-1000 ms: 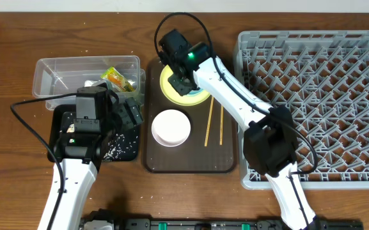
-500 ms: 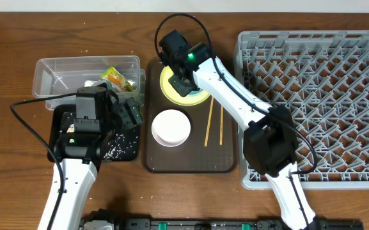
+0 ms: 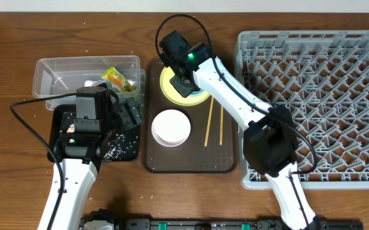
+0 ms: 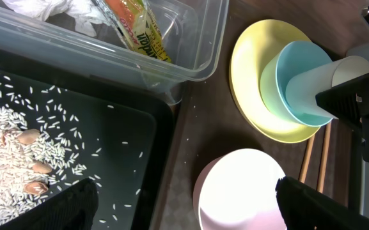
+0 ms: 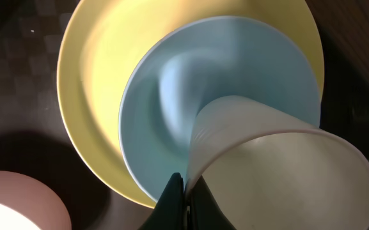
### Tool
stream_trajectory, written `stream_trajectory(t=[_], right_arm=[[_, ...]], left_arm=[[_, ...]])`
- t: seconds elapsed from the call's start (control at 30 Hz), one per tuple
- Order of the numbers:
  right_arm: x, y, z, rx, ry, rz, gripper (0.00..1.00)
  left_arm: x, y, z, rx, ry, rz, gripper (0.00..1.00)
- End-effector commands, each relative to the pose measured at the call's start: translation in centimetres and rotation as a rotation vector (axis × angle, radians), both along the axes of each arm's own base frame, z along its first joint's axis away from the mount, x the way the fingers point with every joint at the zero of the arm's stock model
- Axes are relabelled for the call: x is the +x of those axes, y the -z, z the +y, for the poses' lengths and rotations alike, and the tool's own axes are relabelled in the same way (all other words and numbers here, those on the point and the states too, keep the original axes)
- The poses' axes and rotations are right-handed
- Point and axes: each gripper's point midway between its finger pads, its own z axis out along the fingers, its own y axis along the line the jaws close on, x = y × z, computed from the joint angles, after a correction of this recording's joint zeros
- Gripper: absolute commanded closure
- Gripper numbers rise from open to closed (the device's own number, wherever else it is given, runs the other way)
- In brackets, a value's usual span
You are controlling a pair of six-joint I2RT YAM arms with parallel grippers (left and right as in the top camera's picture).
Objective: Sort waste into correct bins and load items into the dishwasher rack
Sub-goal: 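Lift the white cup and carry it right to the dish rack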
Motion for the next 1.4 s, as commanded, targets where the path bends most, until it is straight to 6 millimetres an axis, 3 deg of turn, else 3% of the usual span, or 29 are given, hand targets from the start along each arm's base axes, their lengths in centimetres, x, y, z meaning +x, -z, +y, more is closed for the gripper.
stream_trajectory(t=[0.0,0.23,0.37,0.5,0.77,1.0,1.13,1.37], right_arm=[[0.8,-3.5,0.5,0.041,0.002,-0.073,0.99],[1.1,-10.6,0.3,0.228,-0.006,-0.123,0.99],[1.1,-14.0,-1.1,0.356,-0.038,-0.109,0.99],[2.0,-15.6,-3.7,0.484,-0.031,-0.067,0.99],[3.6,-16.0,-9.3,0.786,-0.037,0.075,0.99],[4.2,-15.9,-13.9,0.937,-0.037,0.096,0.99],[4.4,-14.5,-16.2,0.948,0.012,0.109,0.99],[4.1,-11.3,-17.7,0.958,0.038,0.141,0.99]], left_arm=[[0.6,-0.9,0.1,0.013,-0.002,-0.024,0.09],[0.6,-0.9,0.1,0.013,-0.002,-0.024,0.09],[0.6,-0.9,0.1,0.012,-0.002,-0.024,0.09],[0.6,-0.9,0.1,0.012,-0.002,-0.023,0.09],[0.6,-0.9,0.1,0.012,-0.002,-0.023,0.09],[0.6,-0.9,0.1,0.012,-0.002,-0.023,0.09],[0.6,-0.8,0.1,0.013,-0.002,-0.020,0.09],[0.6,-0.7,0.1,0.013,-0.002,-0.017,0.09]])
